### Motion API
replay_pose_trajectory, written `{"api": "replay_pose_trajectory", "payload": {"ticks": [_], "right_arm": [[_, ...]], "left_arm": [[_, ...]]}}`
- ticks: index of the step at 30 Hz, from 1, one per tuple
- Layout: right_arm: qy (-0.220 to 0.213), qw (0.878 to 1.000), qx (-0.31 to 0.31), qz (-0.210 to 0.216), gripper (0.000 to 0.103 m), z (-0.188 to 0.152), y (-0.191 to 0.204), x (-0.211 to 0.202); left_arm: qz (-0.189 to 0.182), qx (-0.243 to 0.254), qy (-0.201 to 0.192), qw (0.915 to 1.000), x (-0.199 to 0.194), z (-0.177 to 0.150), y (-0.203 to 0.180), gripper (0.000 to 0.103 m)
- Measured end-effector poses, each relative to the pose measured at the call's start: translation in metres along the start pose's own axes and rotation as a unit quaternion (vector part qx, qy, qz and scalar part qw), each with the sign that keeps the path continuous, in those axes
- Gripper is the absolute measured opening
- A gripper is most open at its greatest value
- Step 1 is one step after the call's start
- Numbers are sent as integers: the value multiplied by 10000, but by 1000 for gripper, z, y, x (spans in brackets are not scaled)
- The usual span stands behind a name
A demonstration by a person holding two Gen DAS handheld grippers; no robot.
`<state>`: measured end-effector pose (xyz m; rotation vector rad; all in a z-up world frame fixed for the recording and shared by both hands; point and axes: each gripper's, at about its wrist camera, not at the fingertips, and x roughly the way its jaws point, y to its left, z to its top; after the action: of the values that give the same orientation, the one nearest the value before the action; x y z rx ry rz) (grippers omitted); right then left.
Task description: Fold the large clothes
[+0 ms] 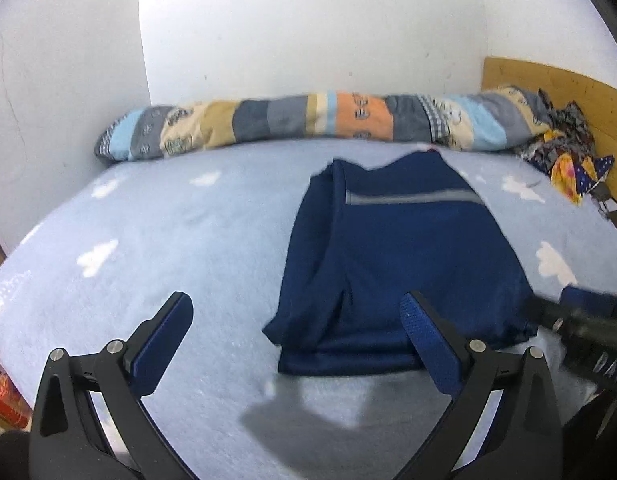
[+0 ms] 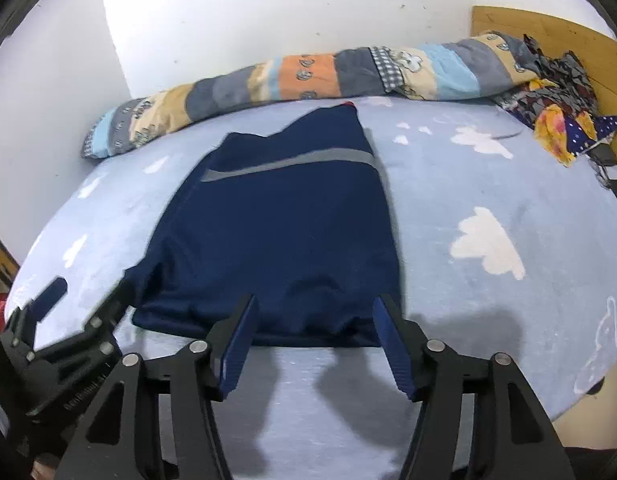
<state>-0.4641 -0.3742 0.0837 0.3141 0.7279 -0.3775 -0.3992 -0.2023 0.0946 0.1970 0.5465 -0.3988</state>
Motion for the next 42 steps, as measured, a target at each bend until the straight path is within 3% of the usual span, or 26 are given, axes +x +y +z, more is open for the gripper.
{"api": "replay_pose_trajectory", "payload": {"ticks": [9,42], "right_arm": [[193,9992,-346,-3,63,-23,16,-3],[276,9993,-261,-19,64,-24,9,-3]], "left_arm": [[-15,-107,416,9991,13,-11,1,103],[-55,85,389,9992,12,-12,-7,103]]}}
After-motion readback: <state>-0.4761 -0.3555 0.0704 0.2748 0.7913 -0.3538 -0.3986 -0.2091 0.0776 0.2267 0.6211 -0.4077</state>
